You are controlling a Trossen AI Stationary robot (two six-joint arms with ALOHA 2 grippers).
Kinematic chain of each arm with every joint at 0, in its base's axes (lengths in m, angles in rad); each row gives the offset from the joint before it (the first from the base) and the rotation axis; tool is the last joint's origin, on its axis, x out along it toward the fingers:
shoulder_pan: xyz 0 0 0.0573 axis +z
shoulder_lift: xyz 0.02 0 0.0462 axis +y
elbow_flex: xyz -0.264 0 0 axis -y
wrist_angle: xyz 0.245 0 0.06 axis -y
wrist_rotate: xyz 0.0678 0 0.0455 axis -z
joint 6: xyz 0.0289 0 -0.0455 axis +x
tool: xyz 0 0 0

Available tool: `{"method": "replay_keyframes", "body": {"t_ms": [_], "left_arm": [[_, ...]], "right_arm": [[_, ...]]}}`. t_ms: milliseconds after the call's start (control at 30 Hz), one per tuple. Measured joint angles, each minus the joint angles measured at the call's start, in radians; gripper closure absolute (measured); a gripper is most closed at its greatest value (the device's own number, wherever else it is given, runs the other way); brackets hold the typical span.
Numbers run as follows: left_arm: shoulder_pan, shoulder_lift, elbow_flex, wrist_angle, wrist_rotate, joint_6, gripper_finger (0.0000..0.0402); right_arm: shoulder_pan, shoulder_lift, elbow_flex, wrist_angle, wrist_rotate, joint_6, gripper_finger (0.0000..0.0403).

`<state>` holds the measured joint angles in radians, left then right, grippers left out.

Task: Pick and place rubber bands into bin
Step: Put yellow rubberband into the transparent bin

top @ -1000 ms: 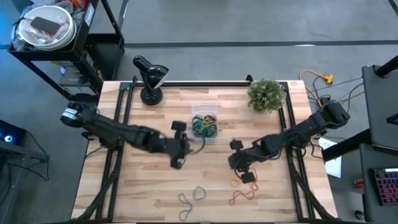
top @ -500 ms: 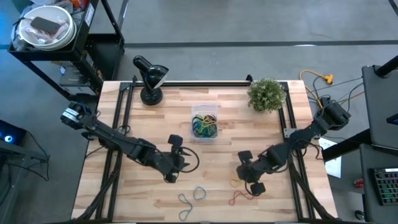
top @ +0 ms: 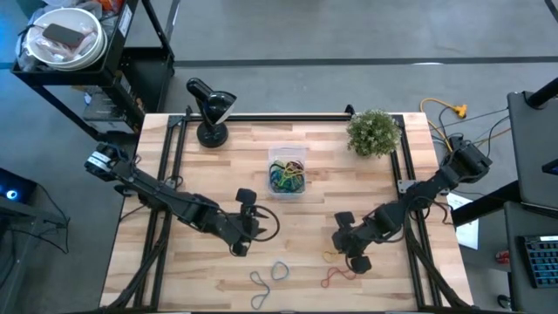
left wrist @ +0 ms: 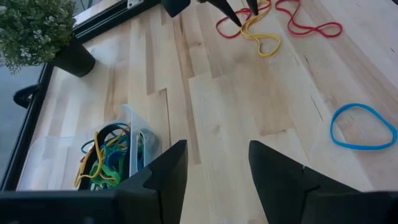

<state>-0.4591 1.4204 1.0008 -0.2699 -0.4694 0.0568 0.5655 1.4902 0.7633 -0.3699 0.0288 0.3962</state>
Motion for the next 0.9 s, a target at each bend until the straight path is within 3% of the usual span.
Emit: {"method": "replay_keyframes", "body": {"t_ms": [467, 900], "left_arm": [[0.001, 0.000, 0.000, -0.001, 0.000, 0.001, 0.0246], [0.001, 0.000, -0.009, 0.000, -0.001, 0.001, 0.0246]], "right_arm": [[0.000, 0.001, -0.096, 0.147, -0.001, 0.004, 0.0248], [0.009, 0.159, -0.059, 0.170, -0.023, -0.005, 0.0248]]}}
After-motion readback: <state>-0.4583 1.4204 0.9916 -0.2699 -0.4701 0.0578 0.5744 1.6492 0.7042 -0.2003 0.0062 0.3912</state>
